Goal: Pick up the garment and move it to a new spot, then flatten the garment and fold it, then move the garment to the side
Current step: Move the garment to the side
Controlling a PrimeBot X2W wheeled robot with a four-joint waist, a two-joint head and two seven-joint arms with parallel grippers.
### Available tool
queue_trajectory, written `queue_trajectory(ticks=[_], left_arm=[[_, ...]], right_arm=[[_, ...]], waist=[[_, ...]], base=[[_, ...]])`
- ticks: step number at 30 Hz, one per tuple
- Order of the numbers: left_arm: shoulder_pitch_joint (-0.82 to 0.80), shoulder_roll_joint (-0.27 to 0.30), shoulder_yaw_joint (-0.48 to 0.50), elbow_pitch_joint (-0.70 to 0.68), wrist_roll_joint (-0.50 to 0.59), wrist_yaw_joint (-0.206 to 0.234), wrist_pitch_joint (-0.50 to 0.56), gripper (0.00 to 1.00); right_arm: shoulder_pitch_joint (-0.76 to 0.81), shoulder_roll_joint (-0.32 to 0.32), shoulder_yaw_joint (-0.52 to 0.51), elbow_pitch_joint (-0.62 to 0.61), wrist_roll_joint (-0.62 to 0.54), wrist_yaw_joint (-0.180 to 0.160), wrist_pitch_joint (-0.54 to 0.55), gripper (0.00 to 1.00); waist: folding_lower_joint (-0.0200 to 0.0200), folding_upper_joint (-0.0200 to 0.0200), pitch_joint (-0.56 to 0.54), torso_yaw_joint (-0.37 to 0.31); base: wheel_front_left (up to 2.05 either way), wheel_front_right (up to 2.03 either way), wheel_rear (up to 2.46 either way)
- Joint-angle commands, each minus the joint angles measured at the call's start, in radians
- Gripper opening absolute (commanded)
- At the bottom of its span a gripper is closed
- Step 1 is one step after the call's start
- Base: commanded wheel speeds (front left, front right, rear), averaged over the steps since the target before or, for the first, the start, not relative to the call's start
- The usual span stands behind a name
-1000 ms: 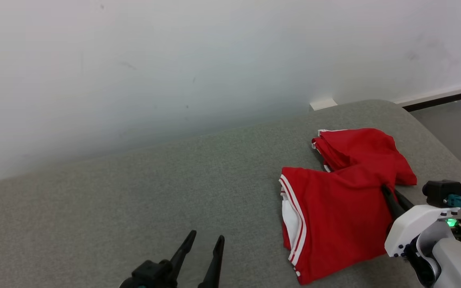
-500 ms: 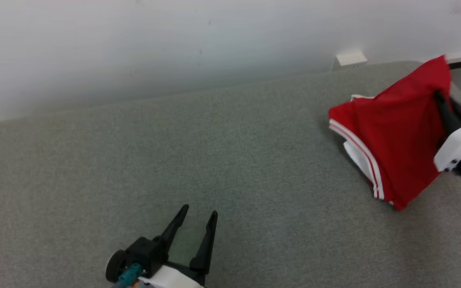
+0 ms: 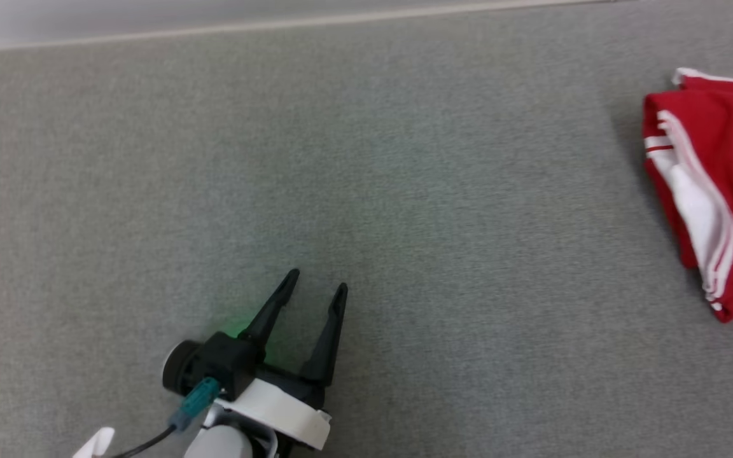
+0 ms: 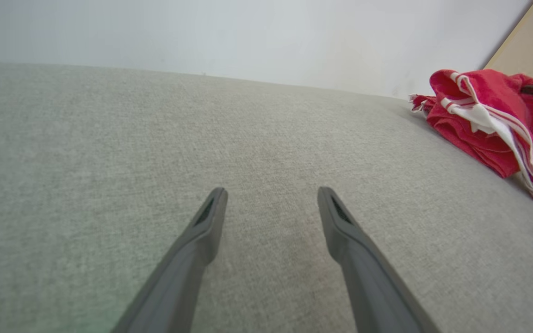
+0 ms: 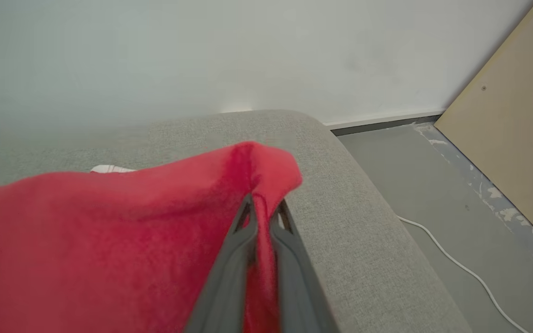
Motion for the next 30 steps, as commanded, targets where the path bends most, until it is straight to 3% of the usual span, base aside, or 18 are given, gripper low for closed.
queue_trajectory(ticks=[1,3,5,10,18,22,30], left_arm=[[-0.007,0.008,0.009,0.010,0.006,-0.005,0.001,1.00],[-0.007,0.008,0.014,0.012,0.007,-0.004,0.002,1.00],[-0.005,0.007,0.019,0.018,0.007,-0.007,0.002,1.00],[0.016,-0.005,0.025,0.020,-0.006,-0.010,0.002,1.00],[0.100,-0.017,0.087,0.013,-0.039,0.011,0.001,1.00],[0.159,-0.016,0.134,0.001,-0.035,0.019,0.001,1.00],[0.198,0.003,0.221,-0.048,-0.020,0.023,0.001,1.00]], right_arm=[[-0.029,-0.010,-0.003,0.037,-0.017,-0.002,-0.019,0.00],[-0.046,-0.002,-0.008,0.082,-0.024,-0.002,-0.033,0.00],[-0.057,0.008,-0.017,0.123,-0.028,-0.002,-0.052,1.00],[-0.051,0.013,0.005,0.175,-0.080,-0.002,-0.077,1.00],[-0.003,0.032,0.089,0.168,-0.193,-0.002,-0.173,1.00],[0.046,0.061,0.127,0.091,-0.206,-0.002,-0.207,1.00],[0.202,0.046,0.134,-0.191,-0.155,-0.002,-0.227,1.00]], waist=[[-0.0002,-0.0001,0.037,0.033],[-0.0002,-0.0001,0.041,0.039],[-0.0002,-0.0001,0.037,0.044],[-0.0002,-0.0001,-0.029,0.050],[-0.0002,-0.0001,-0.267,0.052],[-0.0002,-0.0001,-0.401,0.058],[-0.0002,-0.0001,-0.506,0.077]], base=[[0.00,0.00,0.00],[0.00,0.00,0.00],[0.00,0.00,0.00],[0.00,0.00,0.00],[0.00,0.00,0.00],[0.00,0.00,0.00],[0.00,0.00,0.00]])
